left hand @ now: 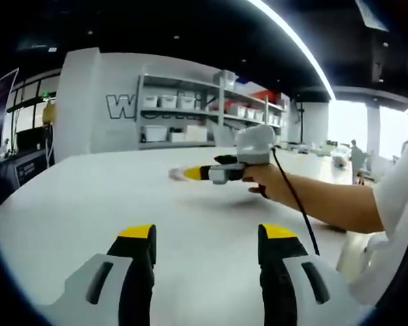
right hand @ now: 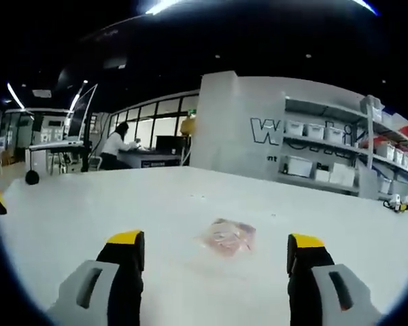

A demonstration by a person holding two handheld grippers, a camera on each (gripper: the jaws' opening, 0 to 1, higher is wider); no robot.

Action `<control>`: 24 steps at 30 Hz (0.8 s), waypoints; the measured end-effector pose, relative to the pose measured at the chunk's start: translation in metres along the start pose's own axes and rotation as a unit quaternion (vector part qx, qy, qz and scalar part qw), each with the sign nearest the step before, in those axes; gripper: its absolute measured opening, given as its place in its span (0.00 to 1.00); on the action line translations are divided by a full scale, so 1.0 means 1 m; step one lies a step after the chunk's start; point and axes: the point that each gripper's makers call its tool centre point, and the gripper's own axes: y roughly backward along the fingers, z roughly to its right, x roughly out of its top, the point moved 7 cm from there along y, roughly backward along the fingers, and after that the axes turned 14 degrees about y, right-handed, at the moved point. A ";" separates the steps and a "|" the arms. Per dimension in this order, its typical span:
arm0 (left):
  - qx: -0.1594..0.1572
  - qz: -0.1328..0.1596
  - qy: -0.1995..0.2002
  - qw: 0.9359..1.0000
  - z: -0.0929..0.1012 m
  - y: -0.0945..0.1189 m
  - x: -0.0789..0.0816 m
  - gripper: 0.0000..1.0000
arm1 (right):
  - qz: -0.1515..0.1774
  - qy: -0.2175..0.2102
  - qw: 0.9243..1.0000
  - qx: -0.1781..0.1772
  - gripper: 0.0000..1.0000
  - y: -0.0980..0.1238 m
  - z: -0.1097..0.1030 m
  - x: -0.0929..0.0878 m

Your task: Open the resealable bag by pulling the two sides of the seal apart until the entire bag opening is separated and visibly accessible.

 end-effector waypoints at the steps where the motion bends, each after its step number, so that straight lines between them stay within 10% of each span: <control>1: 0.000 0.001 0.001 1.000 0.000 0.000 0.000 0.61 | 0.002 -0.005 1.000 -0.005 0.99 0.001 0.001 0.001; 24: -0.001 -0.006 -0.001 1.000 0.002 -0.001 -0.003 0.60 | -0.001 -0.024 1.000 -0.003 0.99 0.027 -0.016 0.004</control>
